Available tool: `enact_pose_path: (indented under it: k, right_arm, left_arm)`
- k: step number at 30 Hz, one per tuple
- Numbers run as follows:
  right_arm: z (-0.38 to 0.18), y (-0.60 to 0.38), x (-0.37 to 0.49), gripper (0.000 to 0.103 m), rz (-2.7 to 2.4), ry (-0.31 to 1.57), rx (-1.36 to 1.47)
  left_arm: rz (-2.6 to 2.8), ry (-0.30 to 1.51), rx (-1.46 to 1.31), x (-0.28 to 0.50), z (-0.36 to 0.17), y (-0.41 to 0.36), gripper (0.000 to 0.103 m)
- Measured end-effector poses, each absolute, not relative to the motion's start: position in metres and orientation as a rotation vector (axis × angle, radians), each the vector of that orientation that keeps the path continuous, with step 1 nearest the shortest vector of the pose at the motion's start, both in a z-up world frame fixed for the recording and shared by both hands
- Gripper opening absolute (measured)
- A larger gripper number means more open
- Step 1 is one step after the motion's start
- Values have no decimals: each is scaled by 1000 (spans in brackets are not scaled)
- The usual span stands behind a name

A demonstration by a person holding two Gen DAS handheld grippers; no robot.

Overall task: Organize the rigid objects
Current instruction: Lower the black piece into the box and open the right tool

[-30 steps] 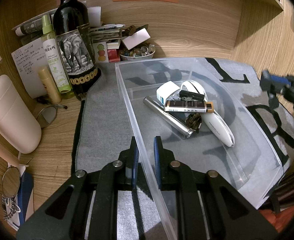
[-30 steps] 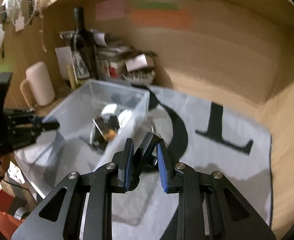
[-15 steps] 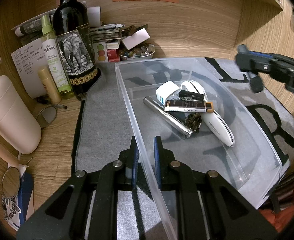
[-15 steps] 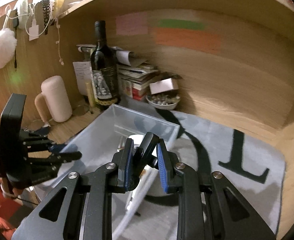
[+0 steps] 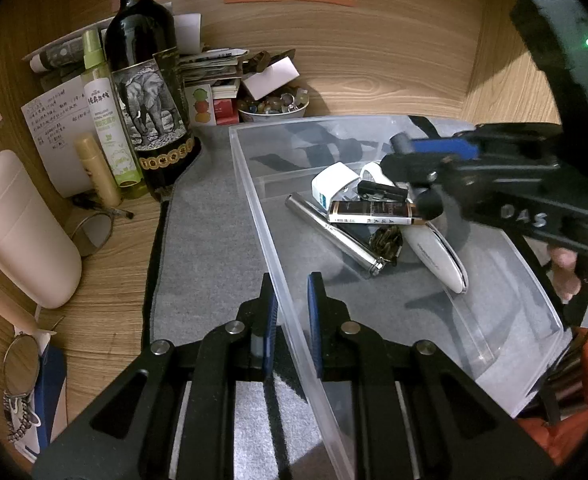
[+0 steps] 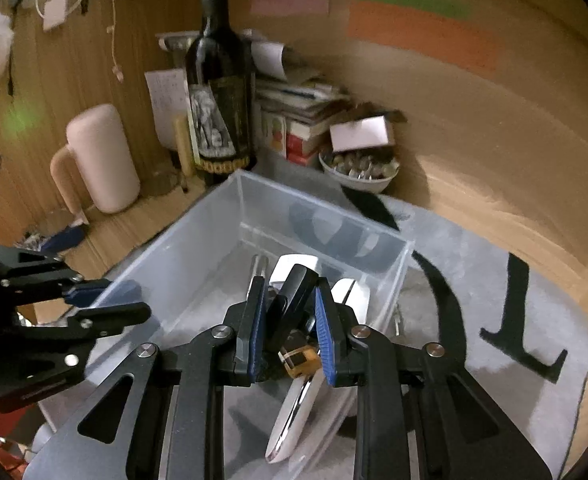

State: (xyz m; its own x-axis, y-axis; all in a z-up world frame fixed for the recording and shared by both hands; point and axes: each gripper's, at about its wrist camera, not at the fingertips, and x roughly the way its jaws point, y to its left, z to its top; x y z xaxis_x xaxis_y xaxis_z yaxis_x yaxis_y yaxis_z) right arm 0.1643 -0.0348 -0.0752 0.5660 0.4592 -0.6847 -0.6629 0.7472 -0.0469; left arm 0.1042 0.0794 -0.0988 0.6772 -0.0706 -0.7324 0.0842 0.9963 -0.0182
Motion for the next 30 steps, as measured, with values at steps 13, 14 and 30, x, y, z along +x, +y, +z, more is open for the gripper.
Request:
enact_pose_path:
  k: [13,14,30]
  right_arm:
    - [-93,-31,177,38,675,811,-290]
    - [-92,-32,176,38,673,803,-292]
    - [-45,-68,158,50,604,639,-276]
  left_arm:
    - [-87,822,16,104,-99,80,14]
    - [-87,823,17,104,-99,80,14]
    - [-87,822,16,104,-99,80,14]
